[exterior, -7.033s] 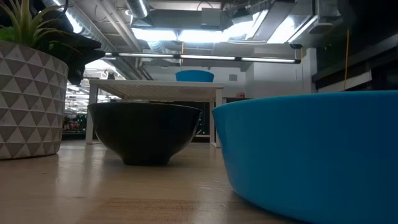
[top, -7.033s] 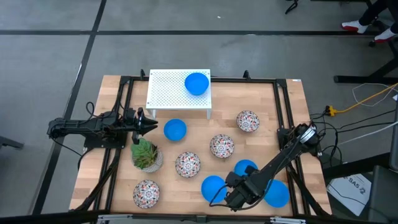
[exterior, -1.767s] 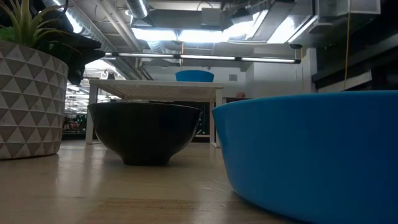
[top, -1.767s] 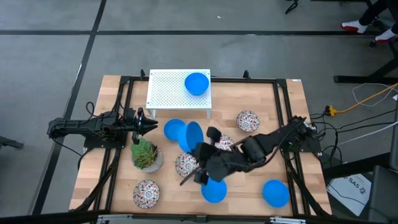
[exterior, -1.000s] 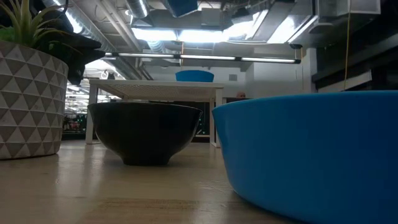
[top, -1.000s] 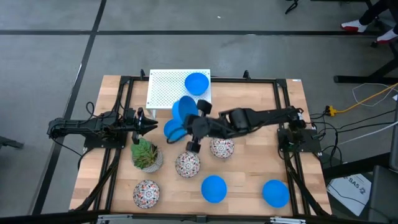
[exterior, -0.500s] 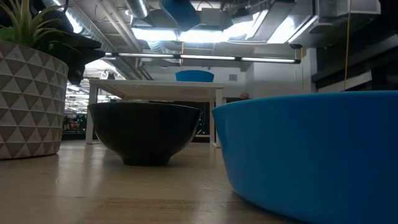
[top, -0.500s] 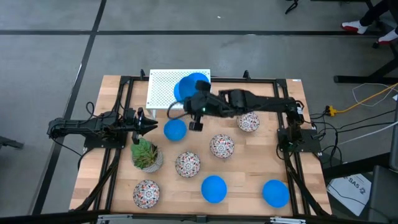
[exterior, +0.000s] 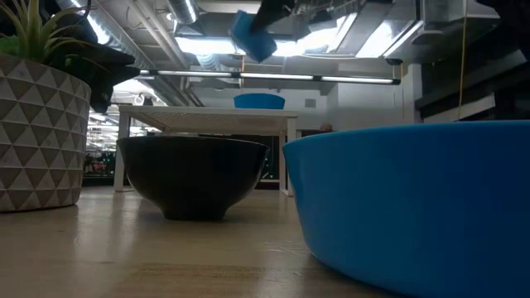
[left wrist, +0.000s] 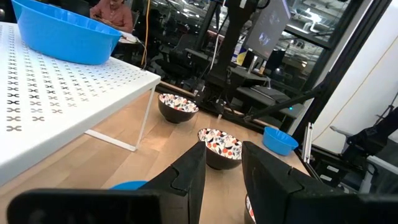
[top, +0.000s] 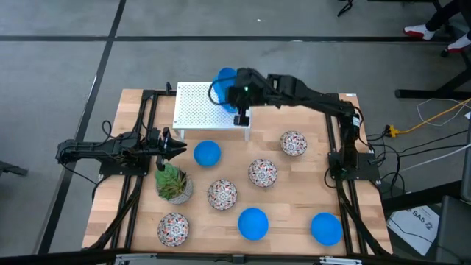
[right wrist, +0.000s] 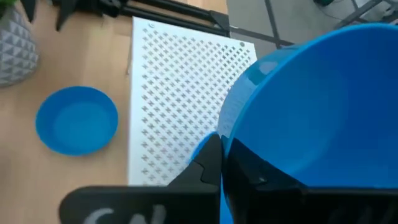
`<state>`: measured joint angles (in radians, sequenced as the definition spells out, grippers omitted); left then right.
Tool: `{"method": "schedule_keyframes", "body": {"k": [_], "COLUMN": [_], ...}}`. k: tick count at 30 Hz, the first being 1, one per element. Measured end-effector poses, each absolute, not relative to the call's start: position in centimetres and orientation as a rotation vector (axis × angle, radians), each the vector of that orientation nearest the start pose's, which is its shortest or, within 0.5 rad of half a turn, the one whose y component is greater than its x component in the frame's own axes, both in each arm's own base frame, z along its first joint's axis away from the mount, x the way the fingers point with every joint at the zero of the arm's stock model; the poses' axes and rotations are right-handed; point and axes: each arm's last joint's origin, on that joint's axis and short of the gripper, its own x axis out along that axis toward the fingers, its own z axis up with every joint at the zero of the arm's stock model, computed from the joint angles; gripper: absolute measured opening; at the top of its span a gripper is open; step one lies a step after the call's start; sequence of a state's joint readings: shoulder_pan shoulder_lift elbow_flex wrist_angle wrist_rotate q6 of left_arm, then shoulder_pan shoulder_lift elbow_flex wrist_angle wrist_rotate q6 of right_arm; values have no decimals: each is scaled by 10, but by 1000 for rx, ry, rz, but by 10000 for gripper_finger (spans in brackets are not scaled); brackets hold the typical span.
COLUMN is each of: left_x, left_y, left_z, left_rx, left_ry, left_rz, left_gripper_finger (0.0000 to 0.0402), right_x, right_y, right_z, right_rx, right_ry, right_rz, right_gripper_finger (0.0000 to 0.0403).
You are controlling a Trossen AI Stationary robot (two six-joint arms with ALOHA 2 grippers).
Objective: Pick & Place Mini bowls
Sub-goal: Stack the blue bowl on the blue bowl on the shelf
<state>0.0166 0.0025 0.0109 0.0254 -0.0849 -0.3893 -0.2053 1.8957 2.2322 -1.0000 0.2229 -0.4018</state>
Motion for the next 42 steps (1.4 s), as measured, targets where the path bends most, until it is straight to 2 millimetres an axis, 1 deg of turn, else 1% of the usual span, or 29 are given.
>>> {"method": "schedule_keyframes", "body": {"k": [4,9,13,19,27,31,36,42], "left_x": [97,97,97,97,97,97,97,97], "left_y": [4,4,4,4,4,4,4,4], "left_z": [170,169,169,169,169,169,170,170], "left_rx": [-390,-390,-390,-390,-390,-390,-390,-390], "left_ry": [-54,-53,-53,-53,-53,-53,-53,-54], "left_rz": [94,94,94,94,94,94,94,94], "left_gripper_finger": [100,100,100,100,100,100,100,100], "right_x": [378,371,368,367,371,373,373,373], "right_y": [-104,-117,-121,-123,-130,-134,-143,-150], "right_z": [432,429,426,422,398,389,378,360], "right_rx": [-382,-342,-389,-431,-459,-488,-479,-478], "right_ry": [743,763,791,833,930,945,969,1016], "right_rz": [-228,-160,-105,-74,-28,-12,-20,7], "right_gripper_finger": [8,8,8,8,8,8,8,8]}}
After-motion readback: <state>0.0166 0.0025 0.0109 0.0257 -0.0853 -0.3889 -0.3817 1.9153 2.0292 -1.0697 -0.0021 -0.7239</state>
